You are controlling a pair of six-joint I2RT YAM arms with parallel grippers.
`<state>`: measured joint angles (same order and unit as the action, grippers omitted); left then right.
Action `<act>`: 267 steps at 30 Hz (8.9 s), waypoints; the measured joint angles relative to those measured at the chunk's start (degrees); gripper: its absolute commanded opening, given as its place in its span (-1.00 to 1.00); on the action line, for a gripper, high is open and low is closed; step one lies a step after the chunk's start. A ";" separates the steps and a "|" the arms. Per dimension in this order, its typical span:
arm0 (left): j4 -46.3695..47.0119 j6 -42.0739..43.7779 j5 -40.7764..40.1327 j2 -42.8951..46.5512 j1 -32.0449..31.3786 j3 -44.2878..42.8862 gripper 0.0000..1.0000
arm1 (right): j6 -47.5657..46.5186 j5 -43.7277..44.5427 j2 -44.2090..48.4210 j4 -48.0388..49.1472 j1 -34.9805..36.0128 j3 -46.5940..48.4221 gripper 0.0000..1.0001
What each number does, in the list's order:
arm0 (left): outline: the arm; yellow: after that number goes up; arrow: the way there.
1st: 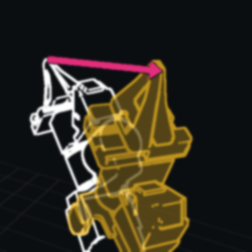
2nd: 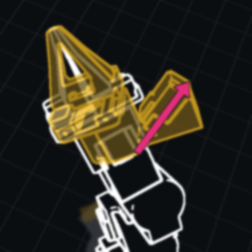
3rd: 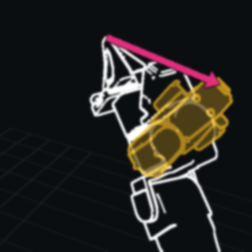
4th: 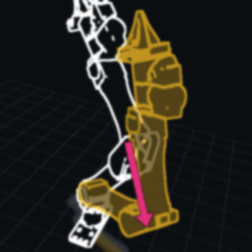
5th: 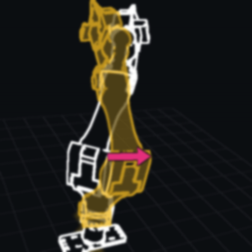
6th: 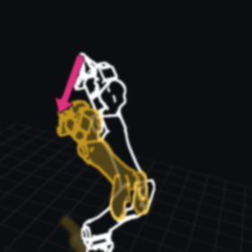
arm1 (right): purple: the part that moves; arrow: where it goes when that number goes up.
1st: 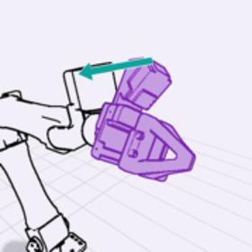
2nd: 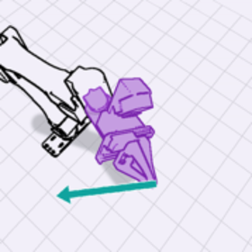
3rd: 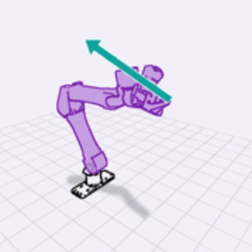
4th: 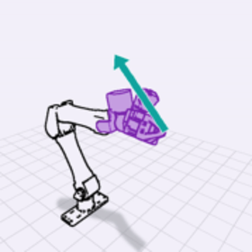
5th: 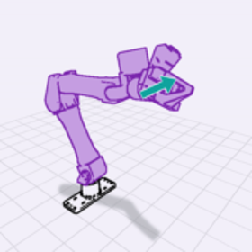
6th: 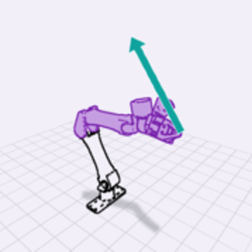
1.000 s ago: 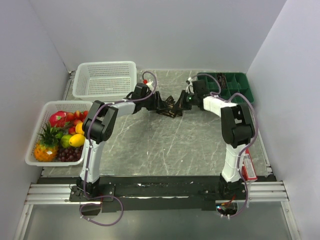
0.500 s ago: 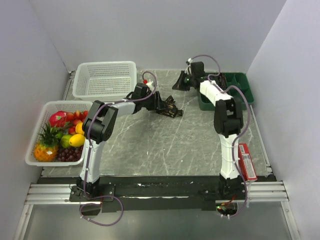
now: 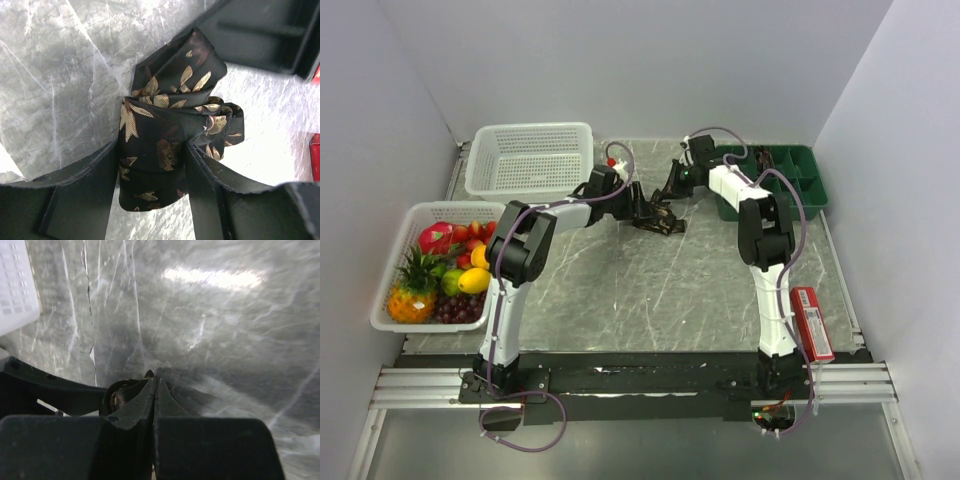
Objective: Roll the ties
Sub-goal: Roll the tie at the center of the board.
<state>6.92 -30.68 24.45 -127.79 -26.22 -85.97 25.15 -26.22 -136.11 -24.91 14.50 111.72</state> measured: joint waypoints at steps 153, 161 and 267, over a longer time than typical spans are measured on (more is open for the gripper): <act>25.94 -19.06 18.25 -3.69 0.83 11.52 -0.98 | 1.38 -1.86 26.29 16.52 2.78 -42.93 0.70; 23.58 -13.46 23.04 -0.35 1.01 13.86 -0.98 | 1.36 -11.30 32.98 26.60 -3.56 -50.01 0.99; 6.56 -1.95 0.15 12.46 5.33 18.36 -0.98 | 11.76 -12.57 16.72 26.10 2.51 -41.55 -1.00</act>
<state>13.47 -32.62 24.60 -115.33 -20.88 -67.61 36.91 -38.79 -119.39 1.19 17.02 70.17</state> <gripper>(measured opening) 0.168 0.045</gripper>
